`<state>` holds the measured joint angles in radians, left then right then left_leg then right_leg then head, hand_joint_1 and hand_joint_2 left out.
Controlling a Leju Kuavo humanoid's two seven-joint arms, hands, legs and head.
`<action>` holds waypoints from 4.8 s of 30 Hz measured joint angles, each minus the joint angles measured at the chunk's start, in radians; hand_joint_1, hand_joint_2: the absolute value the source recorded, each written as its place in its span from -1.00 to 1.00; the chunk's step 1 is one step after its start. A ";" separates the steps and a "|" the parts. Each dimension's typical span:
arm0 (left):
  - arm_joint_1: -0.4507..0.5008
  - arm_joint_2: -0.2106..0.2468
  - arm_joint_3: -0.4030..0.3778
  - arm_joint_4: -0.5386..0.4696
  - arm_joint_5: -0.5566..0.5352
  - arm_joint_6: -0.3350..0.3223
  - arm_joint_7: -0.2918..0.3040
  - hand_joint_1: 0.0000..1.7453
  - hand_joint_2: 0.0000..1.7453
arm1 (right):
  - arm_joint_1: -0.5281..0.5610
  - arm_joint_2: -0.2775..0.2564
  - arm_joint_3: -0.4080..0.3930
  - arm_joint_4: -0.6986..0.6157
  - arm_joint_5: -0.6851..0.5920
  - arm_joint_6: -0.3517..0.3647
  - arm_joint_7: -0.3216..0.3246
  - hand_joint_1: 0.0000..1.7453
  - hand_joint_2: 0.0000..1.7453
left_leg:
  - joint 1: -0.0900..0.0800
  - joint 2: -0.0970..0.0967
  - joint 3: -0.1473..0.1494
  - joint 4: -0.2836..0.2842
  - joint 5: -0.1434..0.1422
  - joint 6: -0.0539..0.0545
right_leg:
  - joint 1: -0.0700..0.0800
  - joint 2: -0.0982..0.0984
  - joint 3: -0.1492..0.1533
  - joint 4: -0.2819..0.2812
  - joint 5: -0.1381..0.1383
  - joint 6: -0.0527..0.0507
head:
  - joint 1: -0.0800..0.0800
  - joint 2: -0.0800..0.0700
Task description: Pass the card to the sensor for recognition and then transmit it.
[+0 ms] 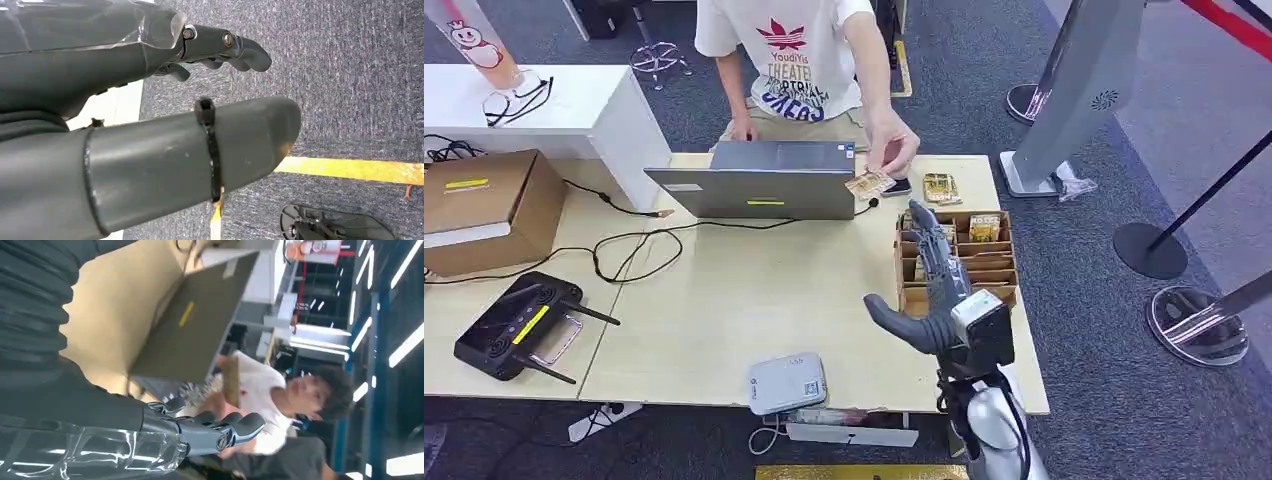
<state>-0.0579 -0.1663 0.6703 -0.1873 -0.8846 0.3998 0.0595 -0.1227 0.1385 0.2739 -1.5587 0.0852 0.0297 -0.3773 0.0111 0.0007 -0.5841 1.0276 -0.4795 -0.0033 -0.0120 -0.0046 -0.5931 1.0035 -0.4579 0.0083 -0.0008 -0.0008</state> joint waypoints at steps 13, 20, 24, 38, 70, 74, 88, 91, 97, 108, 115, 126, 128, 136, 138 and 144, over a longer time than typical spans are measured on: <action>-0.001 0.000 0.000 0.000 -0.001 0.000 0.000 -1.00 -1.00 | -0.044 -0.008 0.027 0.000 0.056 -0.062 -0.022 -1.00 1.00 | 0.000 0.000 0.000 0.000 0.000 0.000 | 0.000 0.000 0.000 0.000 0.000 0.000 | 0.000 0.000; -0.006 0.000 0.000 0.000 -0.011 0.000 0.007 -1.00 -1.00 | -0.088 -0.011 0.074 0.011 0.329 -0.359 -0.065 -1.00 1.00 | 0.000 0.000 0.000 0.000 0.000 0.000 | 0.000 0.000 0.000 0.000 0.000 0.000 | 0.000 0.000; -0.016 0.000 0.000 0.000 -0.015 0.000 0.027 -1.00 -1.00 | -0.128 -0.012 0.115 0.055 0.462 -0.506 -0.083 -1.00 1.00 | 0.000 0.000 0.000 0.000 0.001 -0.001 | 0.000 0.000 0.000 0.000 0.000 0.000 | 0.000 0.000; -0.028 0.001 0.000 0.000 0.000 0.003 0.045 -1.00 -1.00 | -0.236 0.026 0.099 0.287 0.832 -0.718 -0.227 -1.00 1.00 | 0.000 0.000 0.000 0.000 0.001 -0.001 | 0.000 0.000 0.000 0.000 0.000 0.000 | 0.000 0.000; -0.026 0.001 0.007 0.000 0.021 0.015 0.045 -1.00 -1.00 | -0.294 0.127 -0.067 0.467 1.002 -0.718 -0.293 0.82 1.00 | 0.000 0.000 0.000 0.000 0.001 -0.001 | 0.000 0.000 0.000 0.000 0.000 0.000 | 0.000 0.000; -0.025 0.001 0.008 0.000 0.021 0.017 0.045 -1.00 -1.00 | -0.294 0.127 -0.068 0.467 1.001 -0.718 -0.287 0.82 1.00 | 0.000 0.000 0.000 0.000 0.001 -0.001 | 0.000 0.000 0.000 0.000 0.000 0.000 | 0.000 0.000; -0.025 0.001 0.013 0.000 0.021 0.021 0.045 -1.00 -1.00 | -0.294 0.127 -0.068 0.467 1.001 -0.718 -0.282 0.78 1.00 | 0.000 0.000 0.000 0.000 0.001 -0.001 | 0.000 0.000 0.000 0.000 0.000 0.000 | 0.000 0.000; -0.025 0.001 0.013 0.000 0.021 0.021 0.045 -1.00 -1.00 | -0.294 0.127 -0.067 0.467 1.000 -0.718 -0.281 0.82 1.00 | 0.000 0.000 0.000 0.000 0.001 -0.001 | 0.000 0.000 0.000 0.000 0.000 0.000 | 0.000 0.000; -0.021 0.001 0.013 0.000 0.023 0.013 0.043 -1.00 -1.00 | -0.317 0.090 0.074 0.476 0.464 -0.545 -0.187 1.00 1.00 | 0.000 0.000 0.000 0.000 0.001 -0.001 | 0.000 0.000 0.000 0.000 0.000 0.000 | 0.000 0.000; -0.021 0.006 0.013 0.000 0.006 -0.022 0.031 -1.00 -1.00 | -0.304 -0.025 0.167 0.325 -0.096 -0.038 -0.100 1.00 1.00 | 0.000 0.000 0.000 0.000 0.001 -0.001 | 0.000 0.000 0.000 0.000 0.000 0.000 | 0.000 0.000; -0.026 0.006 0.013 0.000 0.000 -0.031 0.033 -1.00 -1.00 | -0.292 -0.067 0.193 0.312 -0.206 0.103 -0.061 1.00 1.00 | 0.000 0.000 0.000 0.000 0.001 -0.001 | 0.000 0.000 0.000 0.000 0.000 0.000 | 0.000 0.000; -0.038 0.005 0.013 0.000 0.005 -0.028 0.038 -1.00 -1.00 | -0.308 -0.085 0.332 0.425 -0.214 0.263 0.017 1.00 1.00 | 0.000 0.000 0.000 0.000 0.001 -0.001 | 0.000 0.000 0.000 0.000 0.000 0.000 | 0.000 0.000; -0.037 0.005 0.013 0.000 0.008 -0.027 0.035 -1.00 -1.00 | -0.316 -0.084 0.371 0.462 -0.221 0.275 0.019 1.00 1.00 | 0.000 0.000 0.000 0.000 0.001 -0.001 | 0.000 0.000 0.000 0.000 0.000 0.000 | 0.000 0.000; -0.037 0.005 0.013 0.000 0.006 -0.030 0.033 -1.00 -1.00 | -0.348 -0.082 0.447 0.561 -0.239 0.284 0.021 1.00 1.00 | 0.000 0.000 0.000 0.000 0.001 -0.001 | 0.000 0.000 0.000 0.000 0.000 0.000 | 0.000 0.000; -0.038 0.005 0.013 0.000 0.005 -0.030 0.034 -1.00 -1.00 | -0.359 -0.080 0.458 0.587 -0.244 0.284 0.021 1.00 1.00 | 0.000 0.000 0.000 0.000 0.001 -0.001 | 0.000 0.000 0.000 0.000 0.000 0.000 | 0.000 0.000; -0.039 0.005 0.013 0.000 0.006 -0.030 0.035 -1.00 -1.00 | -0.407 -0.060 0.491 0.672 -0.266 0.274 0.015 1.00 1.00 | 0.000 0.000 0.000 0.000 0.001 -0.001 | 0.000 0.000 0.000 0.000 0.000 0.000 | 0.000 0.000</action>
<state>-0.0966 -0.1617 0.6836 -0.1873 -0.8789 0.3697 0.0946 -0.5293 0.0782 0.7648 -0.8870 -0.1808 0.3033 -0.3624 0.0115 0.0006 -0.5842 1.0276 -0.4782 -0.0048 -0.0118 -0.0044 -0.5933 1.0038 -0.4575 0.0079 -0.0008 -0.0008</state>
